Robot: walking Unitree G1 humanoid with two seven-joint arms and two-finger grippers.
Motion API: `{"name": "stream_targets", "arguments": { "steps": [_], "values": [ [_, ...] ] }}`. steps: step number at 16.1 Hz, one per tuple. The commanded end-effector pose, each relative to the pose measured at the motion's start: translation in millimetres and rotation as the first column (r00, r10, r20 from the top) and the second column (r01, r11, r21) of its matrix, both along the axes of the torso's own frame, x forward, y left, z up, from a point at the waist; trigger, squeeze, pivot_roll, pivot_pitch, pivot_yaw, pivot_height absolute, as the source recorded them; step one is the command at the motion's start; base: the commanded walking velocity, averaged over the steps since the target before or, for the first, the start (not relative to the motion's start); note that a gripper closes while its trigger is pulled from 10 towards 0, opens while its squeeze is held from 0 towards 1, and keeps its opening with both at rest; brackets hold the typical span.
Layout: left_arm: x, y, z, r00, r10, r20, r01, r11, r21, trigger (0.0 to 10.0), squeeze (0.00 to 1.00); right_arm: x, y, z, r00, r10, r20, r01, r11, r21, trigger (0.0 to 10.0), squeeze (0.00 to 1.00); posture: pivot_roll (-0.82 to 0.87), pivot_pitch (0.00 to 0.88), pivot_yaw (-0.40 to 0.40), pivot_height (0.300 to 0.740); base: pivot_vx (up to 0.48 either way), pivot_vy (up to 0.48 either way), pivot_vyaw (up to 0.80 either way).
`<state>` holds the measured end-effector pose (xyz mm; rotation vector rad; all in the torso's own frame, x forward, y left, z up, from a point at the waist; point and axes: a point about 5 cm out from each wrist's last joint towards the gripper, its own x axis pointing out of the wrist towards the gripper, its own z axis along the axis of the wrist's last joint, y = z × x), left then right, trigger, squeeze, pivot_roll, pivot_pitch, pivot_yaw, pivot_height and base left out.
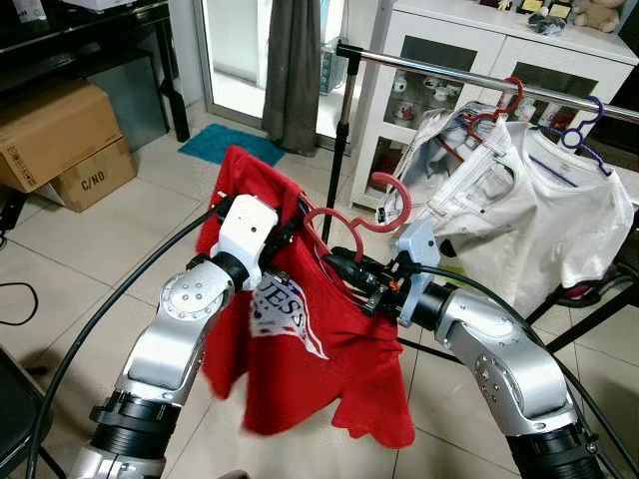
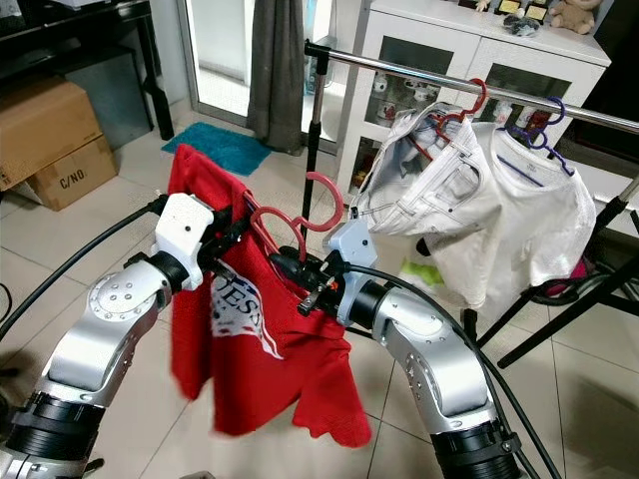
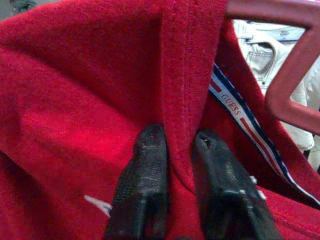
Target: Hang hanger
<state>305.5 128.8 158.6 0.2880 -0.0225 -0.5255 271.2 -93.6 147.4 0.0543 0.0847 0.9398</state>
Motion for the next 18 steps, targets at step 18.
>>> {"name": "stream_targets", "arguments": {
  "steps": [18],
  "values": [
    [1.0,40.5,43,0.968,0.179,0.175,-0.175,0.984,-0.037,0.0,0.0,-0.7,-33.6,-31,0.998,0.053,-0.045,-0.065,0.943,-0.326,0.0,0.0,-0.06,0.0,-0.114,0.74,0.0,0.0,0.0]
  ]
}}
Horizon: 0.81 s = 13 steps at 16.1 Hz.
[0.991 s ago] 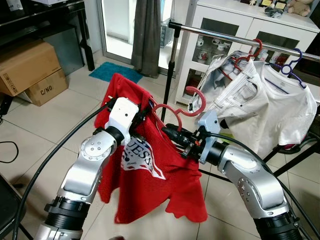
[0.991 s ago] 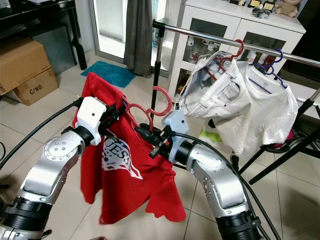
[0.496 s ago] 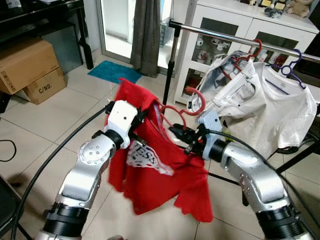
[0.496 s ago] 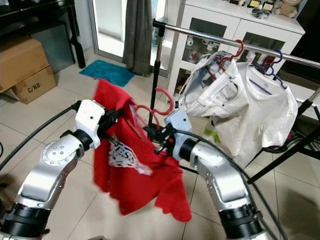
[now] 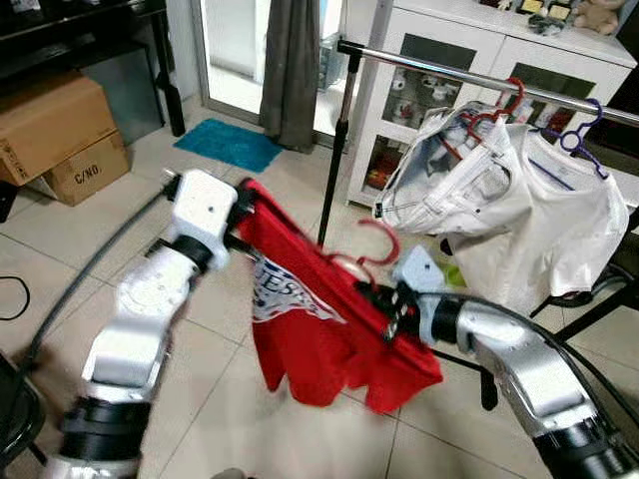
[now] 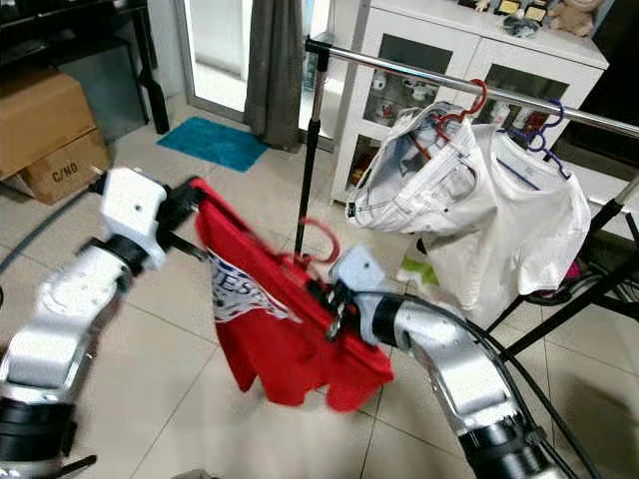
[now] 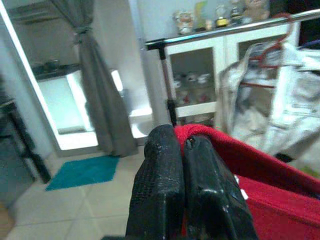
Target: Hang hanger
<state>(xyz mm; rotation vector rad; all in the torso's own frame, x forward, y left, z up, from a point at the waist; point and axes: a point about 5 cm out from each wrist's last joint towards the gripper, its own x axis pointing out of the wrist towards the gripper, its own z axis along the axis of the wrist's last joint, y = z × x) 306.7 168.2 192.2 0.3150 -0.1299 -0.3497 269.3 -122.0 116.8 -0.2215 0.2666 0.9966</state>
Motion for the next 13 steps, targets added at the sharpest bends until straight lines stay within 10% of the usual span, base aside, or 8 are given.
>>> {"name": "stream_targets", "arguments": {
  "steps": [1,7,13],
  "values": [
    [4.1,12.8,14,0.996,0.067,0.054,-0.067,0.998,0.004,0.0,0.0,-3.6,-6.3,1,1.0,0.023,-0.003,-0.023,1.0,-0.01,0.0,0.0,-0.06,0.0,-0.114,0.74,0.0,0.0,0.0],
    [25.1,98.3,39,0.94,0.324,0.103,-0.336,0.933,0.131,0.0,0.0,-15.0,-26.7,7,0.998,0.054,-0.039,-0.049,0.993,0.109,0.0,0.0,-0.07,0.0,-0.102,0.74,0.0,0.0,0.0],
    [23.2,124.1,32,0.916,0.398,0.041,-0.4,0.916,0.043,0.0,0.0,-12.8,-33.6,18,0.994,-0.055,-0.09,0.083,0.933,0.351,0.0,0.0,-0.06,0.0,-0.095,0.74,0.0,0.0,0.0]
  ]
}}
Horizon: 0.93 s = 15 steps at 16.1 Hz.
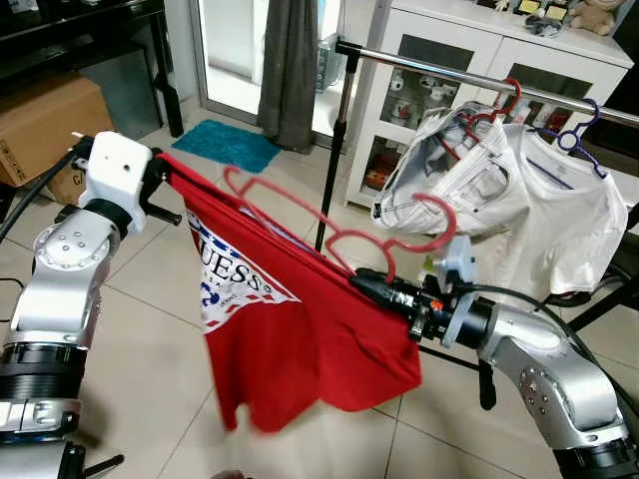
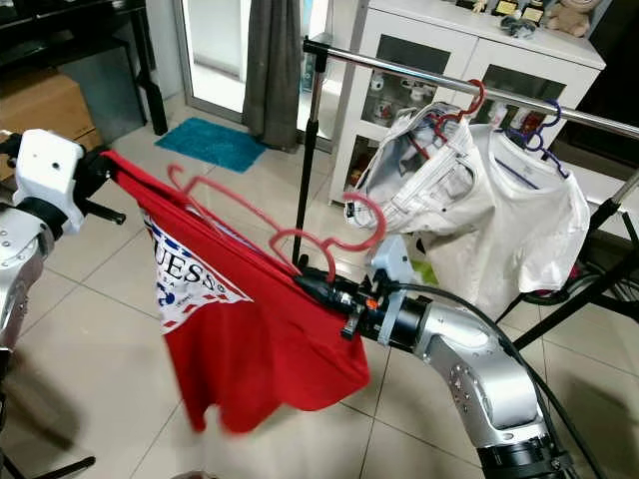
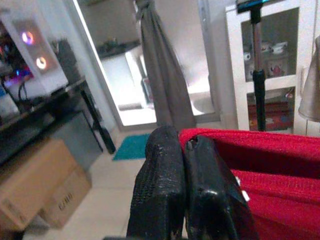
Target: Hang hanger
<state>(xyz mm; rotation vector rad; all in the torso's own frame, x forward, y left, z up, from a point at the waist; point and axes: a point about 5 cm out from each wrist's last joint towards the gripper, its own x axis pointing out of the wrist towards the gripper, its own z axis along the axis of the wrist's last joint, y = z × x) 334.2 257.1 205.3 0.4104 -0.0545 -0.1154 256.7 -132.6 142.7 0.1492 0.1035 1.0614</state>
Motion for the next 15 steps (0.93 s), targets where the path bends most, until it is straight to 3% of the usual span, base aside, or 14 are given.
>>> {"name": "stream_targets", "arguments": {
  "steps": [1,4,5,6,7,8,9,11,13,14,15],
  "values": [
    [-4.4,35.3,15,0.985,0.164,0.05,-0.162,0.986,-0.037,0.0,0.0,0.3,-22.8,-8,0.993,-0.1,-0.062,0.1,0.995,-0.012,0.0,0.0,-0.07,0.0,-0.094,0.74,0.0,0.0,0.0],
    [-5.9,39.7,2,0.979,0.202,0.007,-0.2,0.975,-0.095,0.0,0.0,-3.2,-23.8,-6,0.991,-0.11,-0.076,0.114,0.992,0.046,0.0,0.0,-0.06,0.0,-0.09,0.74,0.0,0.0,0.0],
    [-5.4,22.4,-15,0.994,0.062,-0.095,-0.07,0.994,-0.084,0.0,0.0,0.1,-19.3,0,0.988,-0.134,-0.071,0.14,0.986,0.093,0.0,0.0,-0.07,0.0,-0.083,0.74,0.0,0.0,0.0],
    [-8.8,-8.9,-31,0.977,-0.125,-0.173,0.108,0.988,-0.108,0.0,0.0,11.4,-12.2,7,0.973,-0.227,-0.044,0.231,0.964,0.135,0.0,0.0,-0.07,0.0,-0.079,0.74,0.0,0.0,0.0],
    [-11.4,-25.3,-35,0.96,-0.209,-0.189,0.186,0.974,-0.132,0.0,0.0,18.2,-9.3,11,0.958,-0.286,-0.035,0.288,0.945,0.156,0.0,0.0,-0.07,0.0,-0.076,0.74,0.0,0.0,0.0],
    [-16.5,-52.9,-40,0.921,-0.33,-0.206,0.3,0.94,-0.166,0.0,0.0,30.1,-5.6,15,0.92,-0.391,-0.031,0.39,0.901,0.191,0.0,0.0,-0.07,0.0,-0.074,0.74,0.0,0.0,0.0],
    [-25.9,-84.3,-44,0.85,-0.477,-0.224,0.44,0.877,-0.195,0.0,0.0,40.5,-4.0,19,0.871,-0.488,-0.05,0.485,0.842,0.234,0.0,0.0,-0.07,0.0,-0.073,0.74,0.0,0.0,0.0],
    [-43.7,-113.6,-43,0.725,-0.647,-0.237,0.597,0.762,-0.25,0.0,0.0,50.7,-9.8,20,0.788,-0.609,-0.088,0.608,0.749,0.263,0.0,0.0,-0.06,0.0,-0.074,0.74,0.0,0.0,0.0],
    [-59.1,-120.8,-43,0.64,-0.715,-0.28,0.668,0.699,-0.256,0.0,0.0,59.1,-22.3,16,0.693,-0.707,-0.138,0.715,0.651,0.256,0.0,0.0,-0.05,0.0,-0.077,0.74,0.0,0.0,0.0],
    [-62.8,-120.7,-44,0.624,-0.724,-0.295,0.677,0.689,-0.259,0.0,0.0,61.5,-26.2,15,0.666,-0.725,-0.175,0.741,0.614,0.273,0.0,0.0,-0.05,0.0,-0.079,0.74,0.0,0.0,0.0],
    [-70.5,-118.8,-44,0.589,-0.738,-0.327,0.691,0.671,-0.269,0.0,0.0,66.2,-36.9,14,0.599,-0.755,-0.268,0.795,0.521,0.309,0.0,0.0,-0.04,0.0,-0.082,0.74,0.0,0.0,0.0]
  ]
}}
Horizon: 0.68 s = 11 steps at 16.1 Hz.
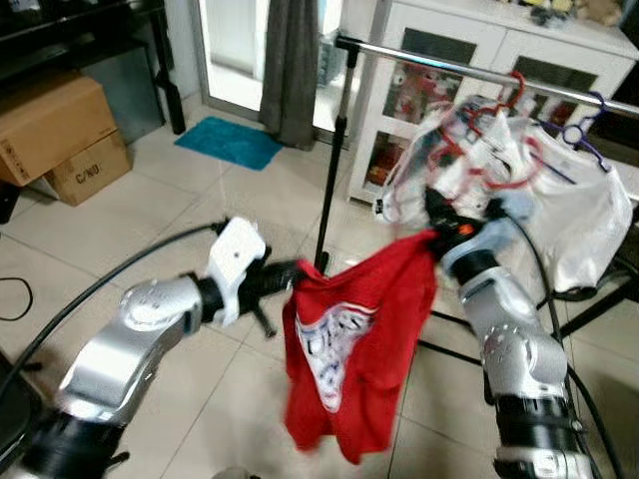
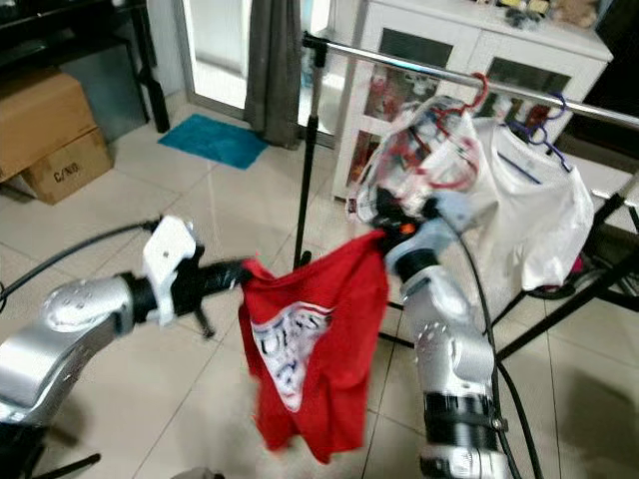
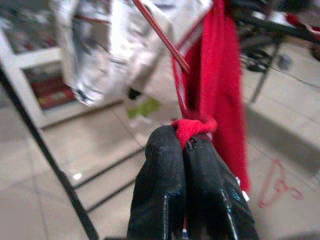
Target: Hang hanger
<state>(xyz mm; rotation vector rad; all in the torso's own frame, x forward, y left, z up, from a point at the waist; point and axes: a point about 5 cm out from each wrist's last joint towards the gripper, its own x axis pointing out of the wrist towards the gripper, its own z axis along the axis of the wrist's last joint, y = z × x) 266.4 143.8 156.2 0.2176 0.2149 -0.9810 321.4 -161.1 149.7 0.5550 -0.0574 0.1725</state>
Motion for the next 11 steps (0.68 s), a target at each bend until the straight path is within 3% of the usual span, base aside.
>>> {"name": "stream_targets", "arguments": {
  "steps": [1,2,4,5,7,9,11],
  "values": [
    [-8.0,-3.2,3,0.998,-0.062,-0.022,0.063,0.998,0.014,0.0,0.0,4.0,-14.4,7,0.997,-0.08,0.018,0.078,0.993,0.085,0.0,0.0,-0.04,0.0,-0.083,0.74,0.0,0.0,0.0],
    [-12.8,1.5,-1,0.996,-0.068,-0.063,0.071,0.996,0.049,0.0,0.0,6.1,-20.4,10,0.994,-0.109,0.023,0.105,0.985,0.136,0.0,0.0,-0.04,0.0,-0.083,0.74,0.0,0.0,0.0],
    [-22.6,26.5,-28,0.982,-0.009,-0.19,0.051,0.975,0.216,0.0,0.0,12.5,-32.7,26,0.985,-0.148,0.09,0.124,0.966,0.228,0.0,0.0,-0.04,0.0,-0.082,0.74,0.0,0.0,0.0],
    [-23.4,33.0,-35,0.979,0.016,-0.203,0.039,0.964,0.263,0.0,0.0,13.7,-34.0,31,0.983,-0.144,0.111,0.112,0.961,0.251,0.0,0.0,-0.04,0.0,-0.082,0.74,0.0,0.0,0.0],
    [-28.5,53.6,-62,0.959,0.111,-0.26,-0.006,0.927,0.376,0.0,0.0,15.9,-30.1,58,0.971,-0.046,0.235,-0.042,0.933,0.357,0.0,0.0,-0.04,0.0,-0.077,0.74,0.0,0.0,0.0],
    [-31.6,55.5,-74,0.955,0.132,-0.267,-0.016,0.918,0.396,0.0,0.0,12.6,-17.5,74,0.946,0.056,0.321,-0.174,0.919,0.353,0.0,0.0,-0.05,0.0,-0.074,0.74,0.0,0.0,0.0],
    [-33.6,45.4,-74,0.952,0.113,-0.285,-0.015,0.946,0.323,0.0,0.0,13.0,-14.1,78,0.942,0.031,0.334,-0.168,0.905,0.391,0.0,0.0,-0.05,0.0,-0.074,0.74,0.0,0.0,0.0]
  ]
}}
